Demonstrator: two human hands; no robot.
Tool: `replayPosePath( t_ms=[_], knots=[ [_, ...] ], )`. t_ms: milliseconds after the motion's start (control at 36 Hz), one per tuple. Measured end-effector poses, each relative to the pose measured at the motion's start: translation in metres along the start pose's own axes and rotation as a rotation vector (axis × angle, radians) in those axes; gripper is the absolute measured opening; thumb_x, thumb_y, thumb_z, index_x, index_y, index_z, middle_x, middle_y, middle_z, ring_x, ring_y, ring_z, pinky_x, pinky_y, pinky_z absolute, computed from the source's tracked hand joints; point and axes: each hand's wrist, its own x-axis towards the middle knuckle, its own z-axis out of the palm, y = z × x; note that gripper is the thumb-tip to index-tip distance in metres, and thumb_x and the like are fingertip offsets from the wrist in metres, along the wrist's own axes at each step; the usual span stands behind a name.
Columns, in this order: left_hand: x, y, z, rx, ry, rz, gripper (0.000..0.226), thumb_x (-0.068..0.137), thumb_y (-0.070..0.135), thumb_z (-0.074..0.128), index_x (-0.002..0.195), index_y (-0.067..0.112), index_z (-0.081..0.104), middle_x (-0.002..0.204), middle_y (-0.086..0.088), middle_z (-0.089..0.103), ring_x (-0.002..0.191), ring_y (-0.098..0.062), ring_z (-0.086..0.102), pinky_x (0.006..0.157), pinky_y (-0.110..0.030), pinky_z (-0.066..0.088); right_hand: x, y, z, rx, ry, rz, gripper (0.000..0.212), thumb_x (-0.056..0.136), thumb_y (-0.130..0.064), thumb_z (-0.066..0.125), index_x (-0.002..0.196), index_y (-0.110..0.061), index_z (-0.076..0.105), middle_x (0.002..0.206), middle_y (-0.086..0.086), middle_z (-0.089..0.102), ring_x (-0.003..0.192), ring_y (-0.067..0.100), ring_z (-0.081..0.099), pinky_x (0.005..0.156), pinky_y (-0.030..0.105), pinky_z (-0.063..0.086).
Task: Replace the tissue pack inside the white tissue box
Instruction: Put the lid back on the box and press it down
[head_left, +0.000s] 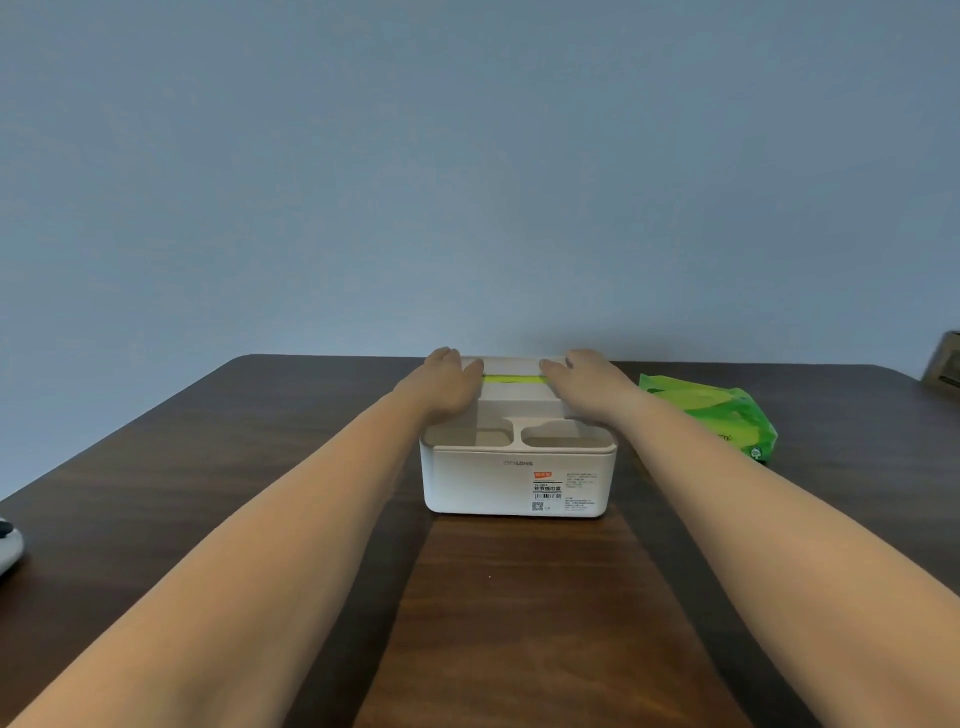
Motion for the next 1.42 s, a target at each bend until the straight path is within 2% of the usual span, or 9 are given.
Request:
replayPosePath(
  t_ms=[56, 167, 472, 583, 694, 889, 1056, 1278, 1417],
  knots=[
    [-0.004, 0.002, 0.0, 0.03, 0.005, 0.01, 0.071, 0.084, 0.046, 0.017, 0.128, -0.005, 0.039, 0.144, -0.018, 0.036, 0.13, -0.036, 0.039, 0.108, -0.05, 0.034, 0.001, 0.001, 0.001, -0.029, -0.007, 0.002, 0.036, 0.097, -0.035, 0.033, 0.093, -0.005, 0.053, 0.11, 0.017, 0.047, 0.094, 0.024, 0.042, 0.076, 0.03, 0.031],
    [-0.002, 0.004, 0.003, 0.079, 0.008, 0.014, 0.058, 0.093, 0.039, 0.021, 0.132, 0.0, 0.04, 0.146, -0.012, 0.034, 0.13, -0.032, 0.04, 0.107, -0.047, 0.035, 0.004, 0.005, 0.005, -0.082, 0.007, 0.027, 0.056, 0.094, -0.041, 0.034, 0.125, 0.004, 0.047, 0.139, 0.019, 0.04, 0.114, 0.032, 0.05, 0.084, 0.035, 0.036],
    [-0.001, 0.004, 0.005, 0.061, 0.021, 0.028, 0.062, 0.095, 0.044, 0.019, 0.138, 0.003, 0.037, 0.152, -0.01, 0.03, 0.136, -0.028, 0.036, 0.11, -0.045, 0.032, 0.004, 0.004, 0.009, -0.111, 0.003, 0.034, 0.056, 0.094, -0.038, 0.032, 0.131, 0.002, 0.044, 0.143, 0.016, 0.036, 0.117, 0.034, 0.049, 0.083, 0.036, 0.038],
    [-0.008, 0.004, 0.005, -0.039, 0.055, 0.019, 0.064, 0.097, 0.046, 0.023, 0.144, 0.004, 0.033, 0.155, -0.011, 0.029, 0.142, -0.027, 0.029, 0.114, -0.044, 0.028, -0.001, 0.002, 0.006, 0.022, 0.011, 0.027, 0.032, 0.094, -0.035, 0.039, 0.096, -0.007, 0.052, 0.111, 0.016, 0.048, 0.094, 0.028, 0.049, 0.071, 0.031, 0.037],
    [-0.016, 0.004, 0.006, -0.175, 0.117, 0.005, 0.071, 0.097, 0.051, 0.03, 0.148, 0.003, 0.023, 0.156, -0.013, 0.029, 0.141, -0.028, 0.032, 0.104, -0.035, 0.031, -0.014, 0.006, -0.004, 0.167, -0.02, 0.034, 0.026, 0.095, -0.04, 0.041, 0.092, -0.015, 0.044, 0.09, 0.0, 0.048, 0.09, 0.021, 0.044, 0.06, 0.027, 0.032],
    [-0.045, -0.013, 0.014, -0.36, 0.086, 0.021, 0.066, 0.094, 0.051, 0.04, 0.144, 0.011, 0.028, 0.143, -0.01, 0.047, 0.129, -0.029, 0.046, 0.095, -0.036, 0.038, -0.05, 0.027, -0.004, 0.413, -0.105, 0.0, 0.053, 0.091, -0.042, 0.054, 0.138, -0.021, 0.041, 0.14, -0.008, 0.047, 0.122, 0.014, 0.048, 0.106, 0.032, 0.035],
    [-0.07, -0.021, 0.023, -0.424, 0.079, 0.08, 0.058, 0.094, 0.043, 0.048, 0.141, 0.014, 0.027, 0.127, -0.006, 0.052, 0.114, -0.025, 0.052, 0.09, -0.034, 0.04, -0.077, 0.032, 0.008, 0.467, -0.089, 0.0, 0.068, 0.097, -0.033, 0.048, 0.153, -0.029, 0.009, 0.151, 0.0, 0.036, 0.14, 0.021, 0.034, 0.112, 0.032, 0.025],
    [-0.077, -0.019, 0.027, -0.476, 0.12, 0.086, 0.063, 0.096, 0.04, 0.047, 0.146, 0.017, 0.019, 0.13, 0.002, 0.049, 0.116, -0.021, 0.05, 0.088, -0.031, 0.039, -0.079, 0.033, 0.021, 0.459, 0.043, 0.014, 0.056, 0.096, -0.032, 0.04, 0.149, -0.03, 0.023, 0.148, 0.005, 0.044, 0.132, 0.023, 0.044, 0.11, 0.037, 0.034],
    [-0.08, -0.019, 0.027, -0.471, 0.127, 0.07, 0.075, 0.093, 0.049, 0.048, 0.151, 0.018, 0.012, 0.145, -0.009, 0.046, 0.128, -0.029, 0.048, 0.093, -0.033, 0.04, -0.084, 0.029, 0.018, 0.476, 0.043, 0.015, 0.06, 0.096, -0.036, 0.043, 0.151, -0.03, 0.02, 0.151, 0.003, 0.041, 0.134, 0.021, 0.043, 0.111, 0.035, 0.033]
  ],
)
